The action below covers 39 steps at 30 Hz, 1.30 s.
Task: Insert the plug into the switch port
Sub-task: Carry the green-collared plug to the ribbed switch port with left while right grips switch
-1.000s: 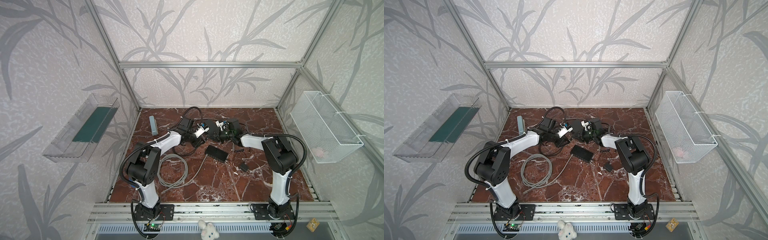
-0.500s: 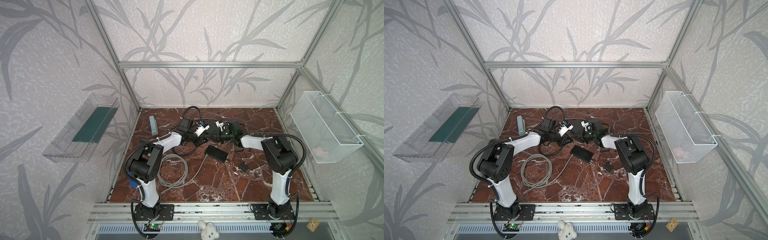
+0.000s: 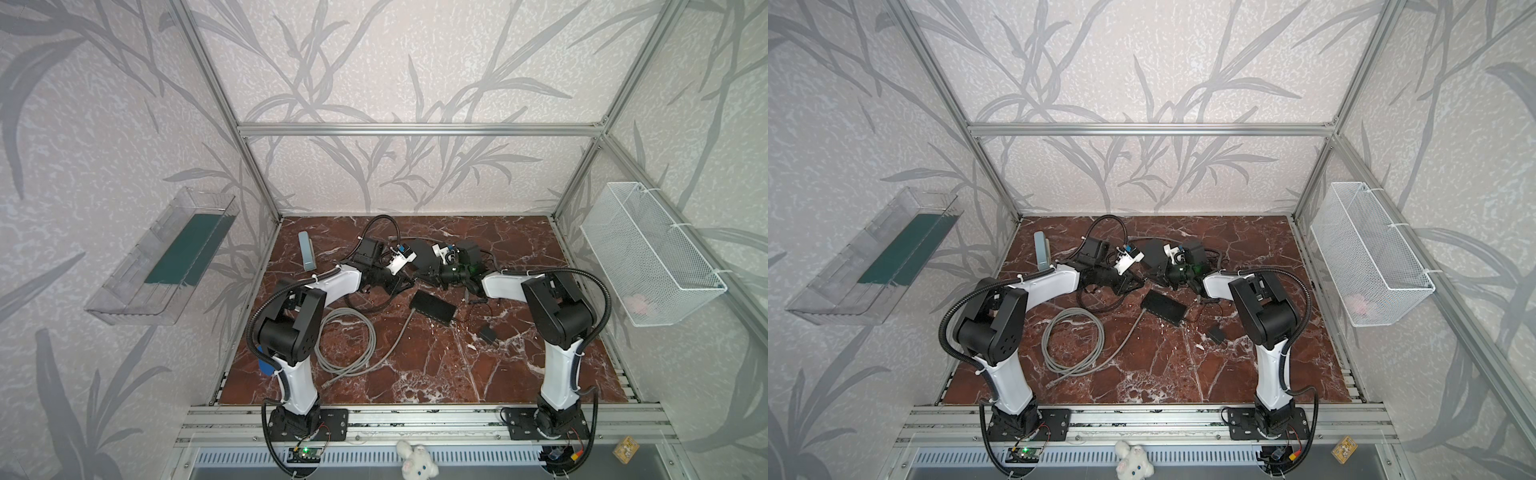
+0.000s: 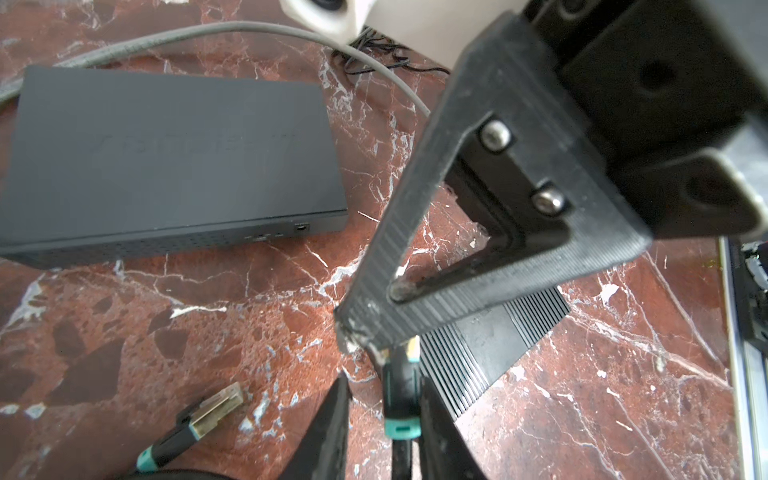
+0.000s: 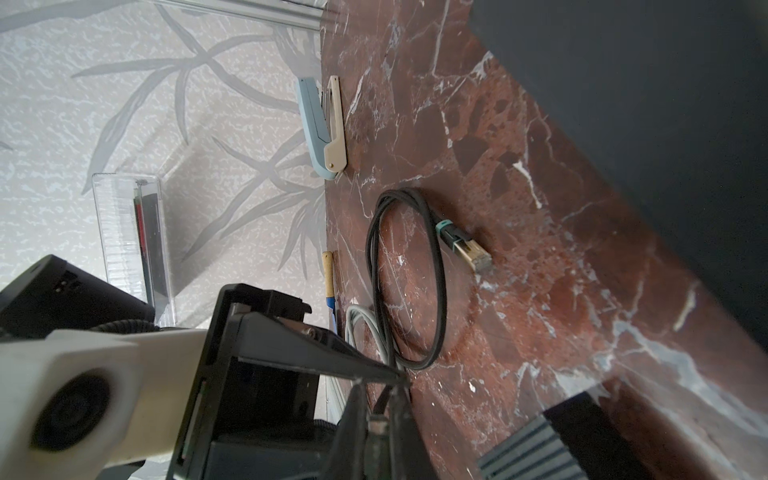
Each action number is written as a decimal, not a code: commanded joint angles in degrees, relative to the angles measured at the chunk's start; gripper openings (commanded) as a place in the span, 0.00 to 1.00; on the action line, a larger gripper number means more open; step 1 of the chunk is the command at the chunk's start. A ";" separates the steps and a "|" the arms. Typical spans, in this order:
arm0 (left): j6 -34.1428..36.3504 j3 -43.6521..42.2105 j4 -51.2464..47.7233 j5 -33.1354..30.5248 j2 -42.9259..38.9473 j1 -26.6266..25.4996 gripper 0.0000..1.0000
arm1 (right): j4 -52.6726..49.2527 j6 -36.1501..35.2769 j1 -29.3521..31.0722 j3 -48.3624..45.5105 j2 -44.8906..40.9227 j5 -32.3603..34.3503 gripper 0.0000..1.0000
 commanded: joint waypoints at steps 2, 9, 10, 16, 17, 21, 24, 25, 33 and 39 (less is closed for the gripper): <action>-0.09 -0.28 0.12 0.67 0.10 0.45 0.23 | 1.92 0.15 -0.18 -0.09 -0.30 -1.11 0.04; -0.80 -0.46 1.53 1.41 0.02 0.58 0.12 | 1.27 -0.08 -0.17 -0.18 -0.04 -0.85 0.04; -0.65 -0.30 1.40 1.18 0.18 0.62 0.11 | 1.00 -0.27 -0.20 -0.05 -0.04 -0.85 0.04; 1.74 0.68 -2.80 -8.24 -1.73 0.29 0.09 | -12.27 -10.13 -3.57 -0.04 -4.90 0.33 0.40; 2.13 0.44 -2.90 -9.39 -2.60 0.16 0.09 | -17.00 -13.77 -4.29 0.24 -6.29 1.15 0.43; 2.63 0.27 -4.55 -13.05 -6.46 -0.43 0.09 | -39.24 -32.39 -5.82 1.92 -11.75 7.69 0.55; 1.50 1.89 -8.85 -13.95 -7.81 -1.22 0.09 | -52.34 -45.07 -4.66 3.35 -14.15 15.96 0.67; 0.88 1.92 -9.88 -14.43 -8.38 -1.71 0.09 | -55.29 -48.50 -3.98 3.78 -14.54 18.73 0.71; -9.41 -4.43 -12.06 -23.53 -14.58 -10.81 0.09 | -65.24 -64.24 1.05 6.50 -12.27 26.21 0.82; -14.11 -9.03 -14.69 -27.54 -17.32 -15.06 0.09 | -61.73 -65.36 4.66 4.17 -11.93 29.94 0.89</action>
